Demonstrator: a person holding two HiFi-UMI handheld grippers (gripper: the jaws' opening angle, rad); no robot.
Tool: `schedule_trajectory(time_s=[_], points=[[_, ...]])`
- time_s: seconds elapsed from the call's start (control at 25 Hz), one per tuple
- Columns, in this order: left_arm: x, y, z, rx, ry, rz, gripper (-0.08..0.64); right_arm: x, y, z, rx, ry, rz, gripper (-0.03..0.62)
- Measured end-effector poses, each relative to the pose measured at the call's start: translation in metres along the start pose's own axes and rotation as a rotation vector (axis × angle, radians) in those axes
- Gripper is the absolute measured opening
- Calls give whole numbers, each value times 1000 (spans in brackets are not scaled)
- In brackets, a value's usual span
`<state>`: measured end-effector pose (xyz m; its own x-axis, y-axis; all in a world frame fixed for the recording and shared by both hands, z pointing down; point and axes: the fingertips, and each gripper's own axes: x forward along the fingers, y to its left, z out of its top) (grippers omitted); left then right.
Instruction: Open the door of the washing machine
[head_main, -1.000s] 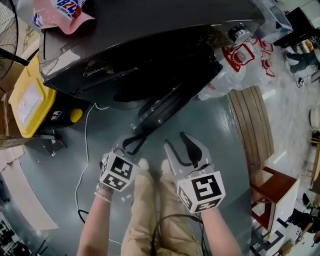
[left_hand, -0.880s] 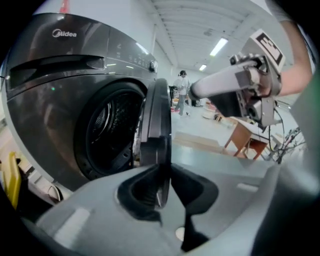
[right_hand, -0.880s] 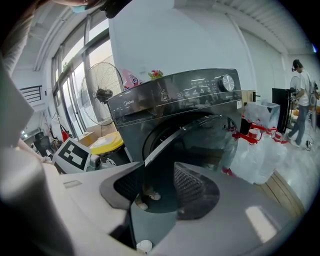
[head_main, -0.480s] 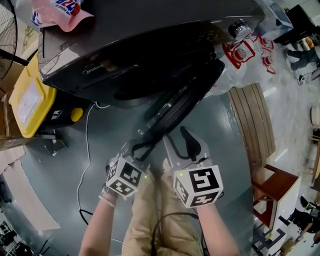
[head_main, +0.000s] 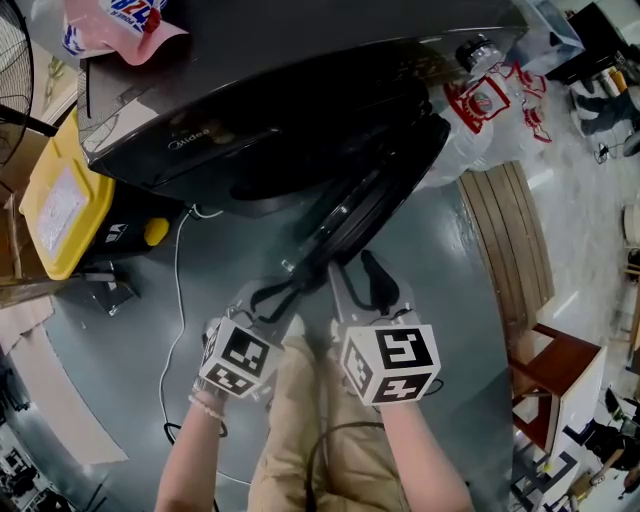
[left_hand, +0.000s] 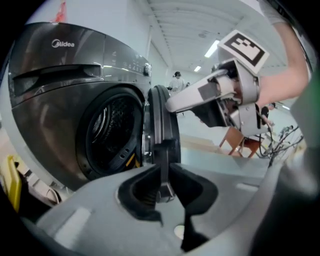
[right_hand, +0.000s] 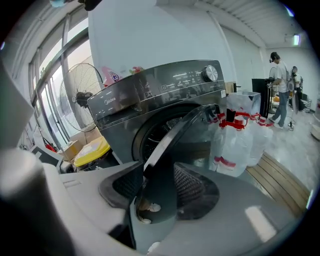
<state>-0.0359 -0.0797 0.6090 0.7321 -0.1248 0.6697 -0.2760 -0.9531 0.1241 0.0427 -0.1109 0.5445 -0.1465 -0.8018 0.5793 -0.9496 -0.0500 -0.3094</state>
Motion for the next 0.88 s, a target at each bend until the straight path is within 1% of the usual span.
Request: schedule_trajectory(time_s=[0.24, 0.4, 0.48, 0.56, 0.64, 0.72, 0.88], points=[[-14, 7, 0, 15, 14, 12, 49, -11, -8, -7, 39, -3, -34, 181], [-18, 4, 4, 18, 9, 19, 44, -24, -18, -13, 42, 3, -48, 176], [-17, 0, 9, 17, -1, 22, 39, -31, -23, -16, 40, 7, -53, 164], [-17, -2, 15, -3, -23, 26, 22, -39, -29, -20, 36, 10, -65, 152], [-16, -3, 21, -22, -43, 37, 9, -48, -35, -24, 23, 8, -88, 138], [-15, -5, 27, -25, -54, 46, -1, -58, -42, -28, 14, 6, -117, 107], [-9, -18, 35, -20, -62, 22, -5, -79, -64, -36, 52, 5, -176, 87]])
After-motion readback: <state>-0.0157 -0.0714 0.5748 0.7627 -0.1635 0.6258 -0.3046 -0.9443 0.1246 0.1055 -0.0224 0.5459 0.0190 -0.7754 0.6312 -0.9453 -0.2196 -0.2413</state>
